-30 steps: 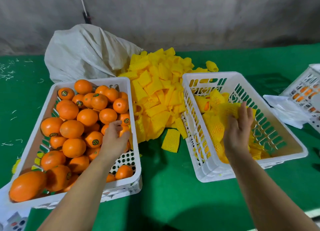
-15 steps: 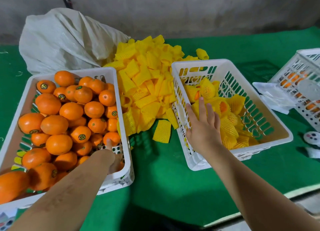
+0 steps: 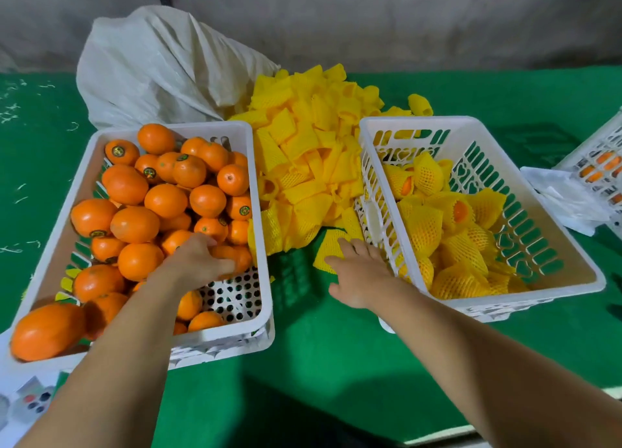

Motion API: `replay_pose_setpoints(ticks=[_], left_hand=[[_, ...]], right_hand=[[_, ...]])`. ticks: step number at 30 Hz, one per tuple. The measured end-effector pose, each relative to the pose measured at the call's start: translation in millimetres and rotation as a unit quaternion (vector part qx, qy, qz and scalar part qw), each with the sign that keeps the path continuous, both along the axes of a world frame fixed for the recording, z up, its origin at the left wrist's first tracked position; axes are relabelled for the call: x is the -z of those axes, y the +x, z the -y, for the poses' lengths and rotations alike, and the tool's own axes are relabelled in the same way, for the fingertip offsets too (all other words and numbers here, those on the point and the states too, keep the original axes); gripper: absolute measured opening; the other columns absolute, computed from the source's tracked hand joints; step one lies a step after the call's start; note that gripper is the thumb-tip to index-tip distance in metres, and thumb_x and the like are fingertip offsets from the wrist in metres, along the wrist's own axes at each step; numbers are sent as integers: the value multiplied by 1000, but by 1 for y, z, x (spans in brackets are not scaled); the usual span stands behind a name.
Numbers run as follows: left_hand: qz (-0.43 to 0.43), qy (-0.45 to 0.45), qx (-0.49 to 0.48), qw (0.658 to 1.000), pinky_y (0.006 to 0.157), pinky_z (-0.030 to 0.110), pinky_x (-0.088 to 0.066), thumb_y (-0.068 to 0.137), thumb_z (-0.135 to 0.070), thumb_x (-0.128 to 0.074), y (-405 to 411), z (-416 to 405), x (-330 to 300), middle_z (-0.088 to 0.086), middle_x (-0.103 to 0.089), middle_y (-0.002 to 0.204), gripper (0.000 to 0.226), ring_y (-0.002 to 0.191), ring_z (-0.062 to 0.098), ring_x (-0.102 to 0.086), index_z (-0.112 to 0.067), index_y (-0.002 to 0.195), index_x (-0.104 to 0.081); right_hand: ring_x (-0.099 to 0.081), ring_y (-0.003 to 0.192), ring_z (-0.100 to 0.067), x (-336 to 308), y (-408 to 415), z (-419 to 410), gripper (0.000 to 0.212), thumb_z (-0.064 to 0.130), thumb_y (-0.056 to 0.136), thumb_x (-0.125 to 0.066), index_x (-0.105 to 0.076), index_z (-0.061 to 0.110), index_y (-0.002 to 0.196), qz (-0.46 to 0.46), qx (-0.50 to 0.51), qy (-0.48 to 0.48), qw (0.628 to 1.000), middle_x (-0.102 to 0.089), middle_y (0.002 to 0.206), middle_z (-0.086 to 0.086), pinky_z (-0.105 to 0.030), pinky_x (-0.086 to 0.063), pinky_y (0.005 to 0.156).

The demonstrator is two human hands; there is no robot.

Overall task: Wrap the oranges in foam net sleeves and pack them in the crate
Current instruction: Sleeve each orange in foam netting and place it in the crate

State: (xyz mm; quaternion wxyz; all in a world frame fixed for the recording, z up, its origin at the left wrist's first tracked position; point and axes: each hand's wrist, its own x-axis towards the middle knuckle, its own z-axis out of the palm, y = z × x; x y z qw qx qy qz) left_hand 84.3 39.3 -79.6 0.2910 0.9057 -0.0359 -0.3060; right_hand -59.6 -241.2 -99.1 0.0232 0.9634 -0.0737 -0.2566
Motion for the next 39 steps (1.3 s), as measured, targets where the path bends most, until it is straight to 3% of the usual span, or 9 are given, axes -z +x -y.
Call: replay_pose_setpoints(ticks=[9, 13, 16, 20, 26, 28, 31, 35, 39], left_hand=[[220, -272, -191, 917, 86, 13, -40, 82, -54, -80, -87, 39, -16, -4, -35, 133, 66, 118, 16, -43, -43, 133, -39], [267, -338, -168, 887, 81, 4, -46, 79, -59, -75, -92, 41, -23, -5, -37, 136, 66, 119, 3, -49, -47, 133, -39], [293, -303, -37, 906, 90, 2, -39, 87, -56, -79, -95, 43, -23, -16, -35, 130, 63, 123, -15, -41, -47, 134, -40], [269, -277, 68, 920, 92, 3, -39, 83, -49, -84, -96, 43, -19, -14, -34, 130, 67, 126, -10, -38, -42, 137, -44], [256, -313, 15, 915, 88, 7, -44, 82, -56, -83, -106, 53, -29, -13, -42, 129, 67, 121, -8, -45, -34, 135, -48], [199, -366, -28, 909, 87, 10, -48, 77, -58, -81, -113, 67, -35, -23, -52, 126, 66, 114, -5, -56, -39, 131, -50], [91, -431, -56, 896, 80, 19, -54, 77, -50, -83, -118, 83, -40, -24, -65, 116, 57, 98, 3, -68, -42, 126, -55], [11, -468, -24, 883, 87, 21, -55, 77, -49, -79, -112, 76, -39, -20, -68, 116, 61, 105, 3, -69, -32, 132, -57], [-48, -506, -57, 859, 104, 36, -54, 72, -52, -77, -107, 65, -37, 7, -68, 136, 81, 122, 24, -67, -20, 144, -56]], right_hand=[[18, 156, -38, 73, 17, 26, 61, 37, 103, -50, -30, 39, 160, -140, 68, 39, 987, 26, 170, 2, -65, -10, 125], [-15, 156, -31, 77, 26, 22, 50, 36, 105, -44, -47, 21, 152, -32, 65, 69, 995, -14, 171, 2, -56, -21, 123], [-63, 112, -31, 73, 31, 11, 23, 25, 104, -52, -72, 16, 111, 154, 86, 113, 978, -63, 123, -3, -47, -47, 99], [-67, 87, -20, 56, 26, -5, 8, 10, 96, -69, -72, 16, 101, 339, 294, 336, 828, -71, 95, 0, -35, -53, 79], [-66, 103, -18, 11, 8, -24, 36, 9, 98, -63, -62, 18, 133, 333, 530, 557, 546, -69, 113, -3, -31, -53, 91], [-70, 97, -20, -14, 3, -29, 26, 10, 101, -62, -66, 13, 127, 325, 541, 644, 433, -72, 109, -9, -37, -57, 93], [-72, 110, -32, -42, -7, -39, 25, 20, 101, -66, -65, 7, 123, 276, 472, 755, 361, -73, 120, -18, -50, -58, 96], [-68, 120, -35, -62, -17, -40, 45, 30, 103, -61, -55, 7, 141, 231, 426, 784, 388, -68, 133, -18, -52, -55, 101], [-66, 124, -33, -69, -30, -31, 35, 23, 101, -61, -62, 3, 131, 229, 352, 764, 490, -70, 130, -15, -53, -52, 107]])
